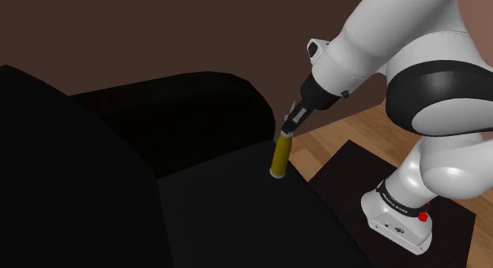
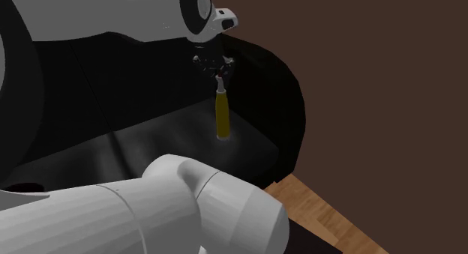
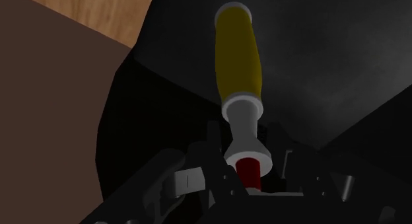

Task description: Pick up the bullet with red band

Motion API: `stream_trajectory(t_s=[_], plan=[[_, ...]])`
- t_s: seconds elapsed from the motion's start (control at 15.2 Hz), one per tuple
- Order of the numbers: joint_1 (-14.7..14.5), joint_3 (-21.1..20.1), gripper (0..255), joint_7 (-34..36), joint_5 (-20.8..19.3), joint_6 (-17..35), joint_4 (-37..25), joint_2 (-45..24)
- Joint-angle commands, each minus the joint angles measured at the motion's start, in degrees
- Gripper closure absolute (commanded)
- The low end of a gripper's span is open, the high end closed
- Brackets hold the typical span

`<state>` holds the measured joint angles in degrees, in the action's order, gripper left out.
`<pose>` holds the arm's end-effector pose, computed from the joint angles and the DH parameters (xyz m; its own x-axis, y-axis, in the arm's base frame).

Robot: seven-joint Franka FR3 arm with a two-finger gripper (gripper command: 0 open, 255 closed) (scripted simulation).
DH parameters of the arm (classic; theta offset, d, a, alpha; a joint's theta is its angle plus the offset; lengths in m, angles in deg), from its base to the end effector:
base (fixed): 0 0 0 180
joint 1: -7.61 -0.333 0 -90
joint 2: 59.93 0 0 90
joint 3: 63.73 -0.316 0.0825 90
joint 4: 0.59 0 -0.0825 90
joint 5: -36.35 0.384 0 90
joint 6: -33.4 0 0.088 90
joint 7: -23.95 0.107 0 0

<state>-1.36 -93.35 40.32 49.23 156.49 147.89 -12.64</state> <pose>0.2659 0.2443 0.5083 0.9155 0.2012 0.3485 0.1933 -0.9794 0.0577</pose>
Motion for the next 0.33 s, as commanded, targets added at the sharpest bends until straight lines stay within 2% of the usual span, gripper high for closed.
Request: stream_trajectory(t_s=[0.0, 0.26], plan=[[0.24, 0.49, 255, -0.19, -0.37, -1.52, -1.51, 0.03], [0.43, 0.98, 255, -0.35, -0.71, -3.15, -3.05, 0.13]])
